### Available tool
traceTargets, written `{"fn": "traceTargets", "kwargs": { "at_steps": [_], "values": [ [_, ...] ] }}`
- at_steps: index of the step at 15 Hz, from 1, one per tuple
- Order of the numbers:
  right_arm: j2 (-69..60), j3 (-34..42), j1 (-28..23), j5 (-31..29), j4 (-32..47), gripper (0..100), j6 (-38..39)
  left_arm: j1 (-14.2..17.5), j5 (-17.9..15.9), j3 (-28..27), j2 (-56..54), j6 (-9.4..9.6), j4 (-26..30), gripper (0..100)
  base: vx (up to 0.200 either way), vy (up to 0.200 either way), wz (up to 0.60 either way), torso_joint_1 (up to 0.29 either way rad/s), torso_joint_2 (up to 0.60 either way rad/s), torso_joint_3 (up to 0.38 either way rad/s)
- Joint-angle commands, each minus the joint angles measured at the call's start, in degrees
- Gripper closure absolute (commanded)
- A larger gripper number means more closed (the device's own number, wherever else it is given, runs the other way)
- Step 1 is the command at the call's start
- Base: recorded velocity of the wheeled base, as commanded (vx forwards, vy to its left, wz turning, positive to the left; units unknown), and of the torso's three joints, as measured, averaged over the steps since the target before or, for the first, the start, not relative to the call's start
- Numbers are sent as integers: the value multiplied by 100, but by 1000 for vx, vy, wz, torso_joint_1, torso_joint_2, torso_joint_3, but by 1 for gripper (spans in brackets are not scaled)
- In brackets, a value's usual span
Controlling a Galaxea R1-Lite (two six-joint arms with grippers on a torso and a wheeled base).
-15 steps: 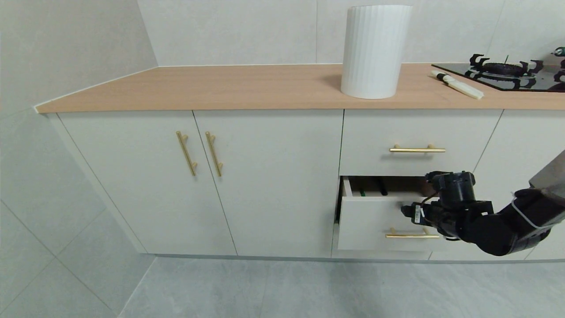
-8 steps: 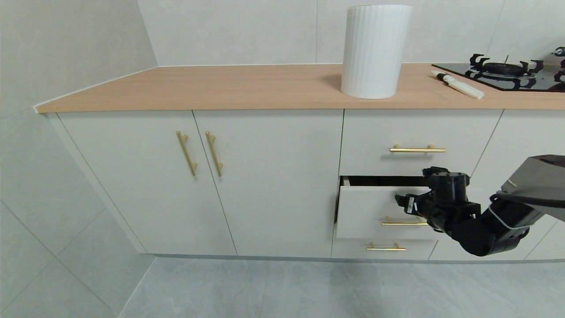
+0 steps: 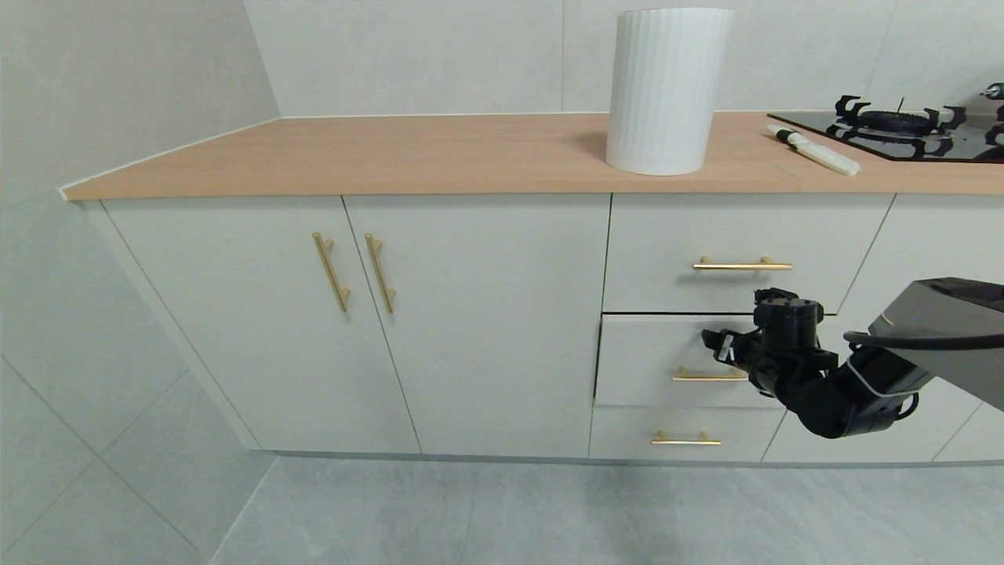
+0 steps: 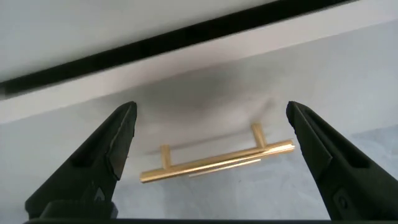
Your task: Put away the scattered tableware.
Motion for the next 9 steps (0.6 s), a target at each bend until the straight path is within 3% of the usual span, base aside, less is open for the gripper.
{"fn": "traceTargets", "kwargs": {
  "at_steps": [1, 9],
  "values": [
    [183, -205, -54, 1, 9, 0, 106, 2, 2, 0, 2, 0, -2, 0, 0, 0, 0, 0, 0, 0],
    [675, -926, -238, -25, 18, 0, 475, 2, 2, 0, 2, 0, -2, 0, 0, 0, 0, 0, 0, 0]
  ]
}}
